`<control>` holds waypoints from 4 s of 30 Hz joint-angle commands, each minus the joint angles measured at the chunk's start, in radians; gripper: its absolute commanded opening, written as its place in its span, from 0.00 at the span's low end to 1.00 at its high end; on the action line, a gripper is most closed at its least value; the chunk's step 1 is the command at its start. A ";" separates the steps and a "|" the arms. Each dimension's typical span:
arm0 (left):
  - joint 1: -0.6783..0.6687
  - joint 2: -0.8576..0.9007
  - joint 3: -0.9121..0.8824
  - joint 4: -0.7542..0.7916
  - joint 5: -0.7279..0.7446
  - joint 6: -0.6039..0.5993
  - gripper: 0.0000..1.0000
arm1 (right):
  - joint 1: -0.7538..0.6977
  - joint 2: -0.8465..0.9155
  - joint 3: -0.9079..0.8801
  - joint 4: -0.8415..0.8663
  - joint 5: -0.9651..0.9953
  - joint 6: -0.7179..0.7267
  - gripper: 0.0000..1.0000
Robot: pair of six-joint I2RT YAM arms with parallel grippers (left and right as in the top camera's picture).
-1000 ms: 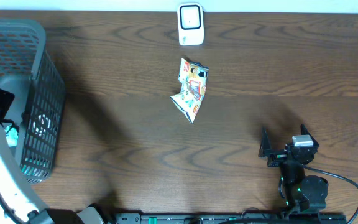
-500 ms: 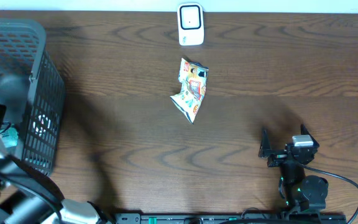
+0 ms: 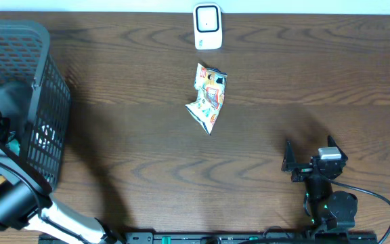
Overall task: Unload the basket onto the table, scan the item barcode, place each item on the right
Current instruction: 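Return the left gripper into the basket and grasp the green pack, then carry the green pack out and release it onto the yellow pack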
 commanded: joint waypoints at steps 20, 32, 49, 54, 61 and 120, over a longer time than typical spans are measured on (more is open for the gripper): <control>0.002 0.081 -0.008 0.031 -0.017 0.041 0.08 | -0.004 -0.006 -0.002 -0.005 0.005 -0.008 0.99; 0.002 -0.354 -0.008 0.006 0.319 0.040 0.08 | -0.004 -0.006 -0.002 -0.005 0.005 -0.008 0.99; -0.356 -0.739 -0.008 0.215 0.784 0.042 0.08 | -0.004 -0.006 -0.002 -0.005 0.005 -0.008 0.99; -0.638 -0.653 -0.008 0.214 0.623 0.164 0.08 | -0.004 -0.006 -0.002 -0.005 0.005 -0.008 0.99; -0.901 -0.423 -0.008 0.216 0.436 0.327 0.07 | -0.004 -0.006 -0.002 -0.005 0.005 -0.008 0.99; -0.471 -0.745 -0.003 -0.183 0.252 0.225 0.84 | -0.004 -0.006 -0.002 -0.005 0.005 -0.008 0.99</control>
